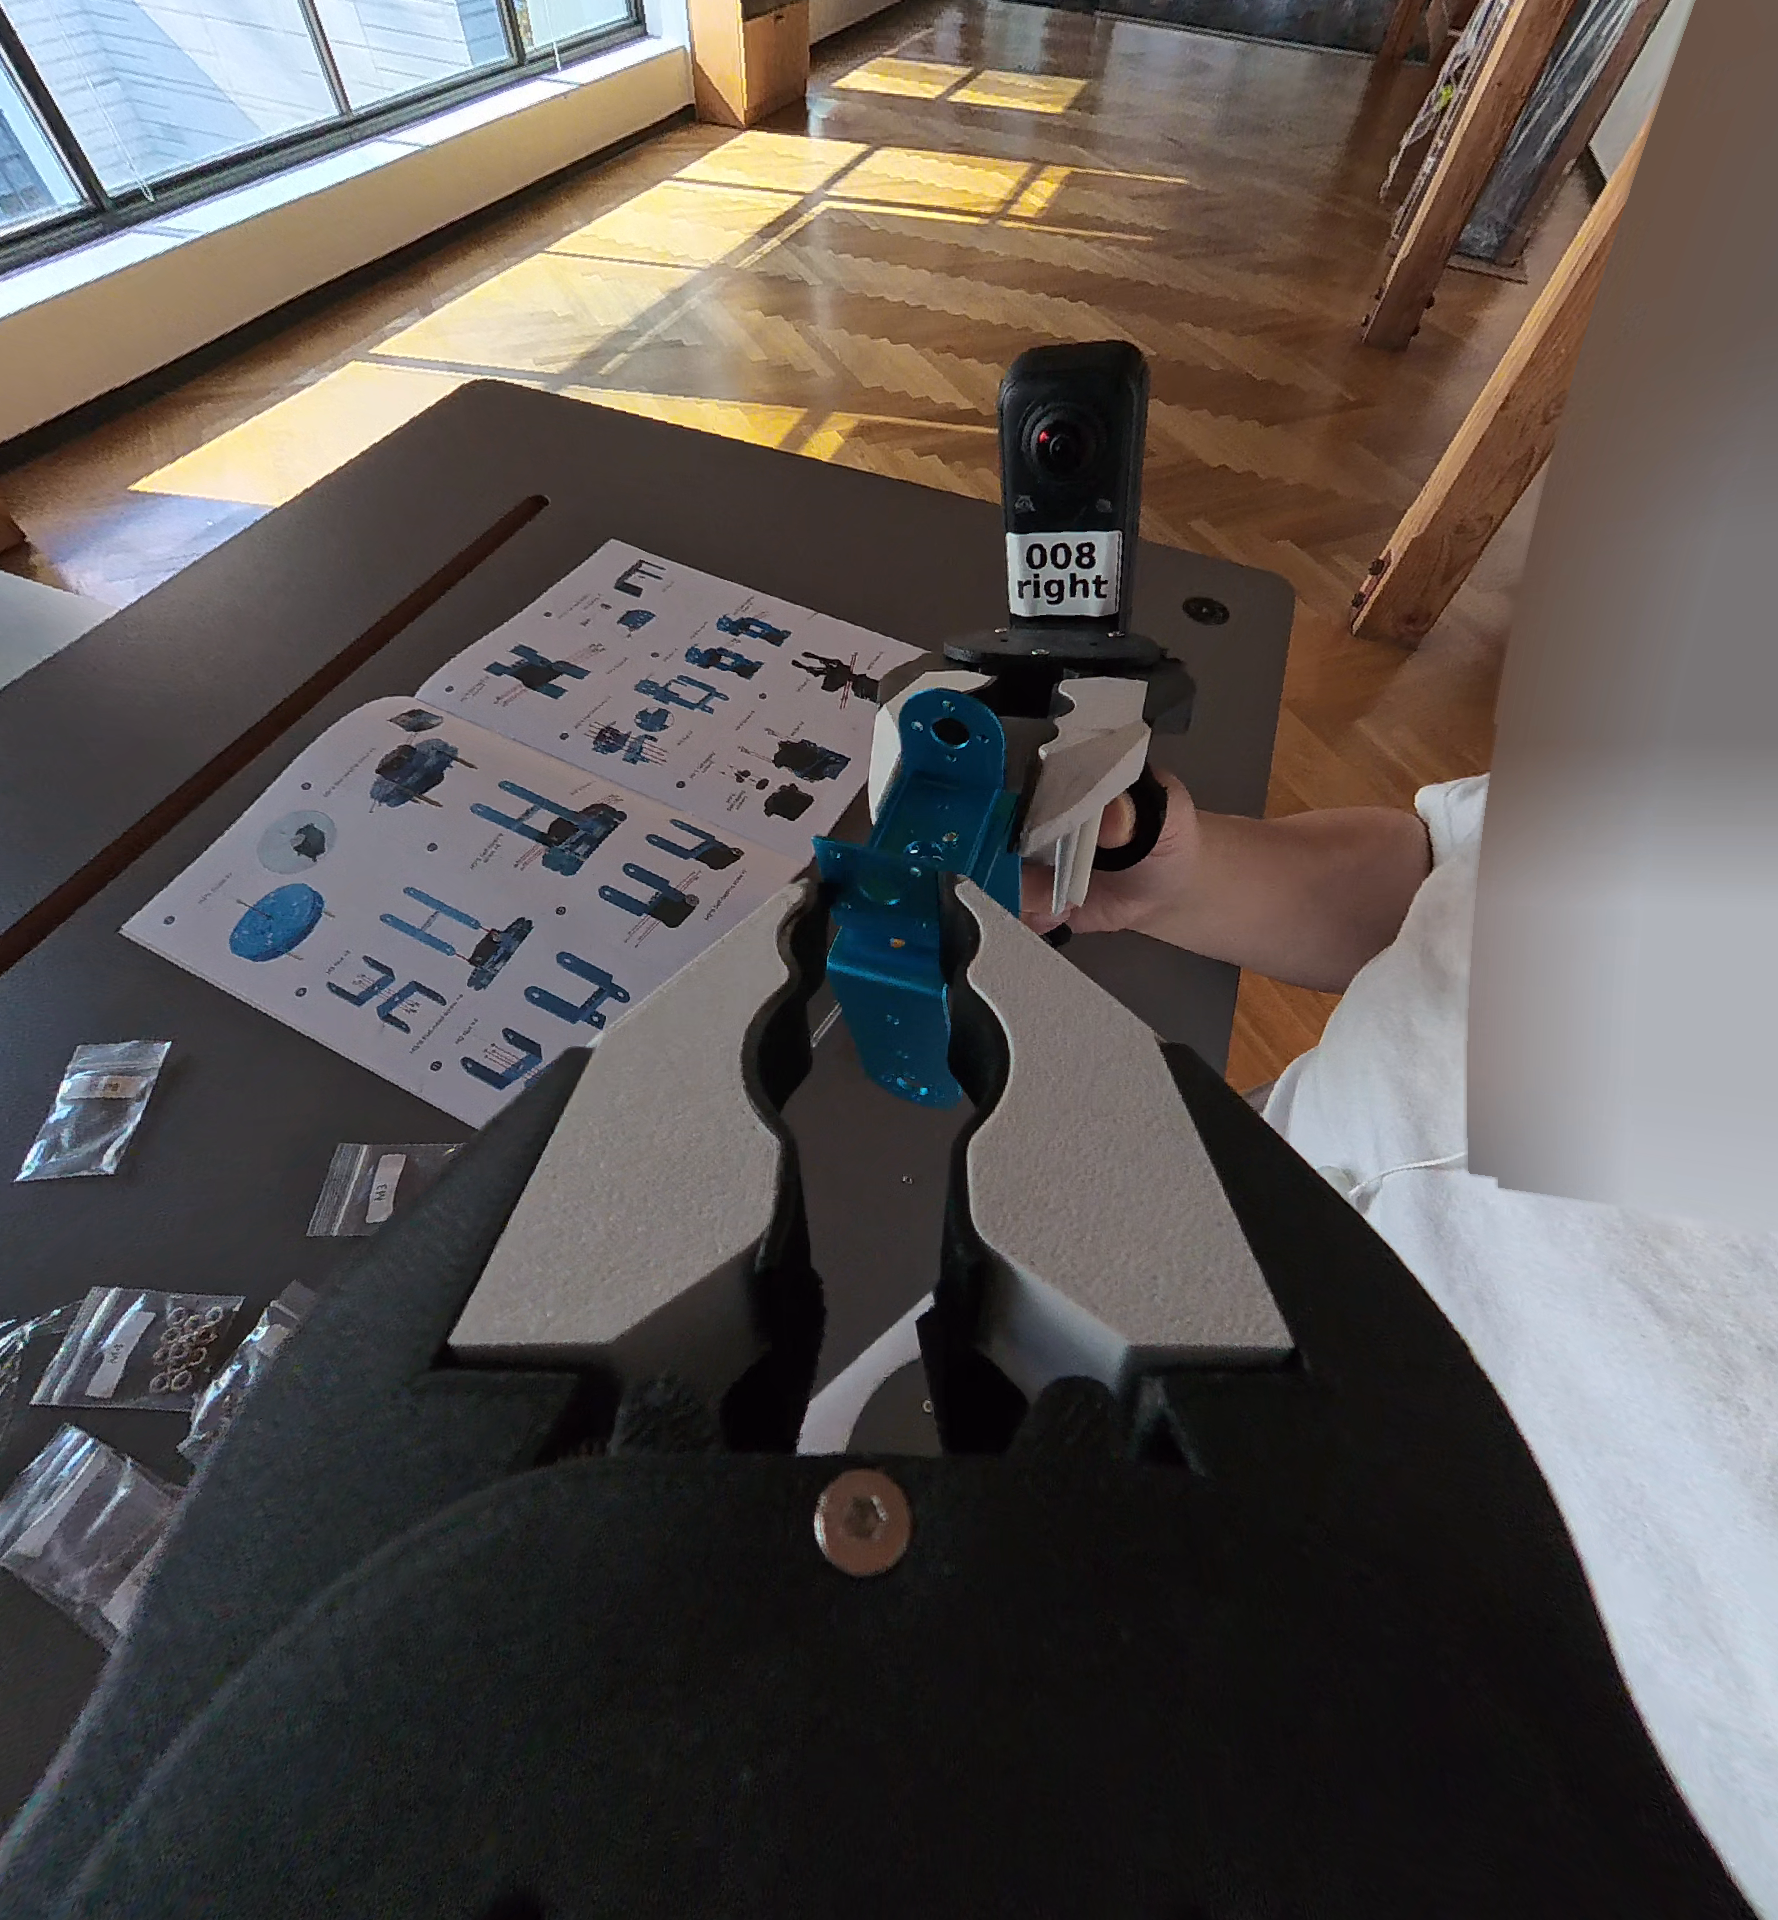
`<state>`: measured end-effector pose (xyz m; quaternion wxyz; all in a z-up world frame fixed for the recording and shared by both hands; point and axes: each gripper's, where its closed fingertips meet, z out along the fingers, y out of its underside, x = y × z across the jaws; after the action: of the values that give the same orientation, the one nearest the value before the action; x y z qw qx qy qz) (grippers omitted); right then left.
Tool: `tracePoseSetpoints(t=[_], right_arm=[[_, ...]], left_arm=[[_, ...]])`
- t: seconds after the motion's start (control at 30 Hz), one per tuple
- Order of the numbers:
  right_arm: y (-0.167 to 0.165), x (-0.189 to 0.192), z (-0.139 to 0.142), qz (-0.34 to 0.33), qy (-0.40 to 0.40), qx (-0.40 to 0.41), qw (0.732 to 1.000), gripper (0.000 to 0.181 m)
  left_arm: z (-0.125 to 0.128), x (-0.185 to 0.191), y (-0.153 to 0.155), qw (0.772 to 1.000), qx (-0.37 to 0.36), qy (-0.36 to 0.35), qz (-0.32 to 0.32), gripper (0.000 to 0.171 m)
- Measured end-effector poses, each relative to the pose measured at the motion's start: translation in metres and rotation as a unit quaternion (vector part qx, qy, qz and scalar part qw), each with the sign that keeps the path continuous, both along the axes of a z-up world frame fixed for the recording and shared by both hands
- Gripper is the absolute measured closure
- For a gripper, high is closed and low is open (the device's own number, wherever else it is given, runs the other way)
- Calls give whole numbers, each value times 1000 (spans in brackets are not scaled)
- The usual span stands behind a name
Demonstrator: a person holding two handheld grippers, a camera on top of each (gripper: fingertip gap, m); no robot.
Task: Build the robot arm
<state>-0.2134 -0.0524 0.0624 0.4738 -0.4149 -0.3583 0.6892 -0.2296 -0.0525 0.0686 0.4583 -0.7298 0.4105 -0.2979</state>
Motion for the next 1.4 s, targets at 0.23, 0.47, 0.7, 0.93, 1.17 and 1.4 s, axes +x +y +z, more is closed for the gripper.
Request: tracePoseSetpoints(t=[0.23, 0.47, 0.7, 0.93, 1.17, 1.4], right_arm=[[2, 1, 4, 7, 1, -22, 1000, 157], [4, 2, 18, 28, 13, -50, 998, 157], [1, 1, 31, 25, 13, -36, 999, 157], [3, 2, 34, 20, 10, -31, 999, 157], [5, 0, 36, 21, 6, -32, 999, 157], [6, -2, 35, 23, 4, -32, 999, 157]], left_arm=[[4, 0, 1, 999, 27, 21, 11, 152], [22, 2, 2, 998, 60, 26, 22, 152], [31, 2, 2, 999, 34, 7, 21, 152], [34, 0, 4, 999, 13, -19, 32, 152], [38, -1, 3, 998, -14, -50, 26, 153], [38, -3, 5, 998, -13, -51, 32, 153]])
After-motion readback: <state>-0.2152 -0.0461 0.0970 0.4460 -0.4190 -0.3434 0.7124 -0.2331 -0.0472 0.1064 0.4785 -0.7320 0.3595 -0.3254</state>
